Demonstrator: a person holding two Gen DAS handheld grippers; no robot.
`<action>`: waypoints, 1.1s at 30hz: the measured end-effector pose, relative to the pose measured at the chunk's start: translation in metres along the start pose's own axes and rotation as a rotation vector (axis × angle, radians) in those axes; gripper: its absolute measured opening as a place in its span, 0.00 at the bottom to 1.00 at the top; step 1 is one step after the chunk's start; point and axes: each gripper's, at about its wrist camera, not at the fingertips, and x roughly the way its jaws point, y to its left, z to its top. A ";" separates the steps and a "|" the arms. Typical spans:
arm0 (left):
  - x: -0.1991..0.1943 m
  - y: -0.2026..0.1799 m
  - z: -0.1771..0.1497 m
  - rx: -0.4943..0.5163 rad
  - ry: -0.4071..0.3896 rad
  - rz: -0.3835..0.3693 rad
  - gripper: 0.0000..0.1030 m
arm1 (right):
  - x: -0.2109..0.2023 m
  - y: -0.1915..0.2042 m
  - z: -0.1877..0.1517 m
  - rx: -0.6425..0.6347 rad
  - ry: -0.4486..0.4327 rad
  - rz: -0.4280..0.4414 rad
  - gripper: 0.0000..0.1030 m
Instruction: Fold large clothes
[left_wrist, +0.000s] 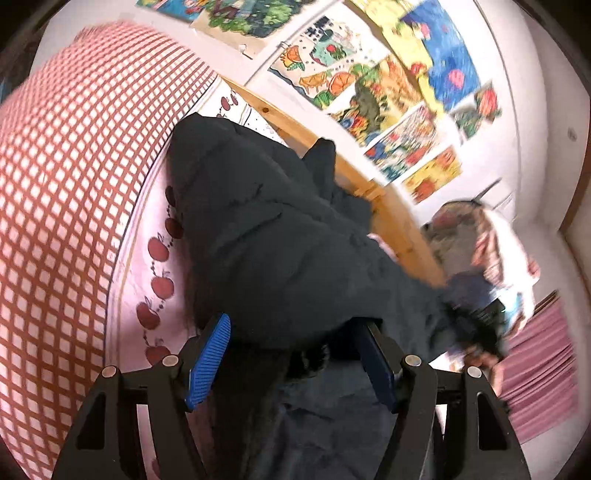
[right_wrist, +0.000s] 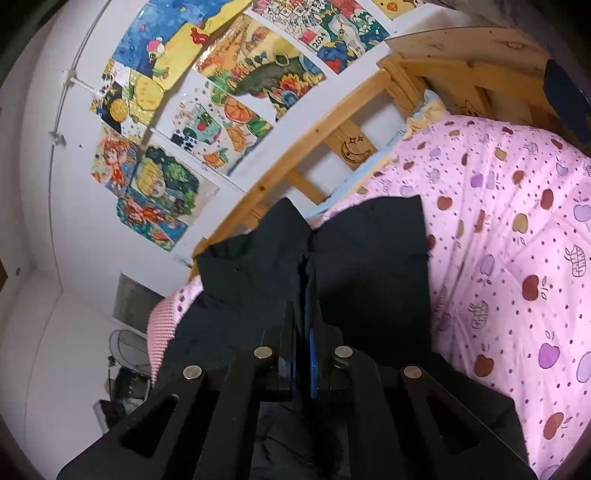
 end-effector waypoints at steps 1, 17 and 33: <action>-0.004 0.003 -0.001 -0.005 -0.004 -0.032 0.65 | 0.000 -0.003 -0.001 -0.001 0.004 -0.003 0.05; 0.023 0.000 0.021 -0.028 -0.008 0.166 0.30 | 0.004 -0.010 -0.013 -0.009 0.037 0.000 0.05; 0.014 0.003 0.000 0.271 -0.012 0.488 0.21 | 0.055 0.024 -0.062 -0.375 0.116 -0.282 0.09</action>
